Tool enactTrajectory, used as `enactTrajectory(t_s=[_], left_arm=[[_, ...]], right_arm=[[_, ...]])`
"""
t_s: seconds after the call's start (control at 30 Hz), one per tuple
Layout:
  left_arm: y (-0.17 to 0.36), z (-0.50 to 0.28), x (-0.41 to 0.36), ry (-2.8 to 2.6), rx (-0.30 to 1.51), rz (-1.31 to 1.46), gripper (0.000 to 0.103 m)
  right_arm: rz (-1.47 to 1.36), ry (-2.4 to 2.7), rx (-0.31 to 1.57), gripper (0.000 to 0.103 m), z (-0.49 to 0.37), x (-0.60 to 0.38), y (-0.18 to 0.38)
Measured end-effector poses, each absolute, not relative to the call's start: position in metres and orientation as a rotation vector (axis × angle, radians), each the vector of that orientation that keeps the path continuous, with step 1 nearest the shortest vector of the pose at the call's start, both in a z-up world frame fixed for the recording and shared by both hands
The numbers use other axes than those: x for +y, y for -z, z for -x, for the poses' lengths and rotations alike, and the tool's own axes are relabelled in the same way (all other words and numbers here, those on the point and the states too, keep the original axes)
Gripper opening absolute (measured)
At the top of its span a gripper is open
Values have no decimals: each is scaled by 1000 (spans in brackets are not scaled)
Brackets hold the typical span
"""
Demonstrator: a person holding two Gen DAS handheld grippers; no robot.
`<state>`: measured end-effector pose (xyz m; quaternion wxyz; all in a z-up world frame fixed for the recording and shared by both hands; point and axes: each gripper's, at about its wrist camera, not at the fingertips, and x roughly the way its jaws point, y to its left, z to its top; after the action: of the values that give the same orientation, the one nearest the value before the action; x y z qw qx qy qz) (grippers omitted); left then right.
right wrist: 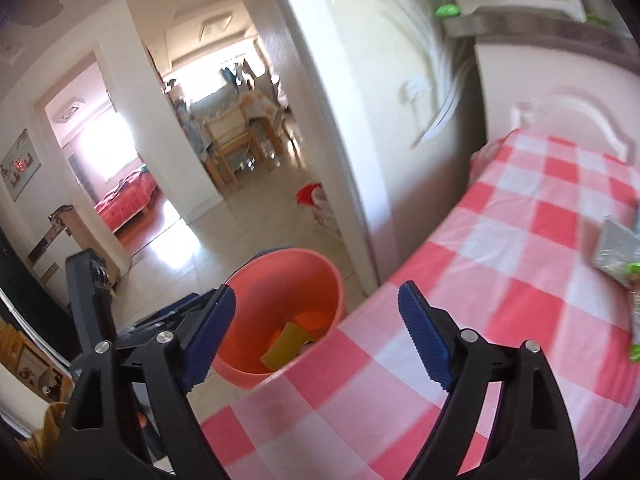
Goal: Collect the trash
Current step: 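Move both open tools back over the table toward the remaining items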
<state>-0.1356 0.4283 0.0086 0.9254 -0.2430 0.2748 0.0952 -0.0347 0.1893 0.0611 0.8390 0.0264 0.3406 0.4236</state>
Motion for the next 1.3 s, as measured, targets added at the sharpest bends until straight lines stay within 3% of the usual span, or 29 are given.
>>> enactTrajectory(t_s=[0.5,1.3], left_arm=[[-39,119,372,-156,633,476,94],[-64,89,228,30,703,267,94]], right_arm=[[-154,-800,662,94,39,107,-63],[-315,-637,524,94,21,-19,-89]])
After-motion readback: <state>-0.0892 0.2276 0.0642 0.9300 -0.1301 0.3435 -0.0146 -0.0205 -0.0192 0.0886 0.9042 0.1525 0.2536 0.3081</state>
